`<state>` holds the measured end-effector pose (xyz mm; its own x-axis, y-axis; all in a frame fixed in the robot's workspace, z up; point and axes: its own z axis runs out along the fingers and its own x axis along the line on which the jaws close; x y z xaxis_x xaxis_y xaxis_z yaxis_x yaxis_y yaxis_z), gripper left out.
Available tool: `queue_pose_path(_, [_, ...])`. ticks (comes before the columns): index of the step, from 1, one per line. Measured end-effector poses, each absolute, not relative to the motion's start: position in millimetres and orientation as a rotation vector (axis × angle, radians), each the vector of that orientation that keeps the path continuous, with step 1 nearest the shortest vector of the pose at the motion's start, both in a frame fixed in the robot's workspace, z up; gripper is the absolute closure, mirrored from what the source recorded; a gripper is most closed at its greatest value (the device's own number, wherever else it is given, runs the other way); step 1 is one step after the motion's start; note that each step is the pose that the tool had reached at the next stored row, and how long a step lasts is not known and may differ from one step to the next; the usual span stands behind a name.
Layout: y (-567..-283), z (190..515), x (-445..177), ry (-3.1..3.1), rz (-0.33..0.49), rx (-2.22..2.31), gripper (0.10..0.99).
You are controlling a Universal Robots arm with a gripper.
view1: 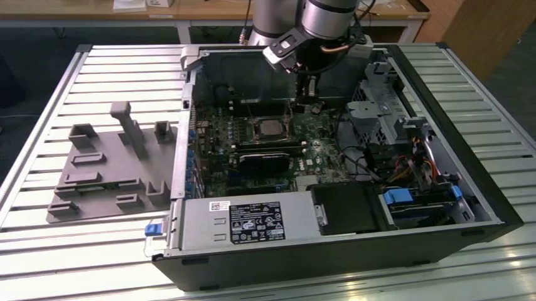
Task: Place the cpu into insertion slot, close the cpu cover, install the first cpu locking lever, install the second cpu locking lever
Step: 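Close the cpu cover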
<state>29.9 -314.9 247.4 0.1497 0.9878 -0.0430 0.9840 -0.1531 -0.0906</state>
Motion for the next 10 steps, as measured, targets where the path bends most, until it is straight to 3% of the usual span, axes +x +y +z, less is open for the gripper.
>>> queue_pose_path(10, [-314.8, 247.5, 27.5, -2.021, 0.133, -2.355, 0.984])
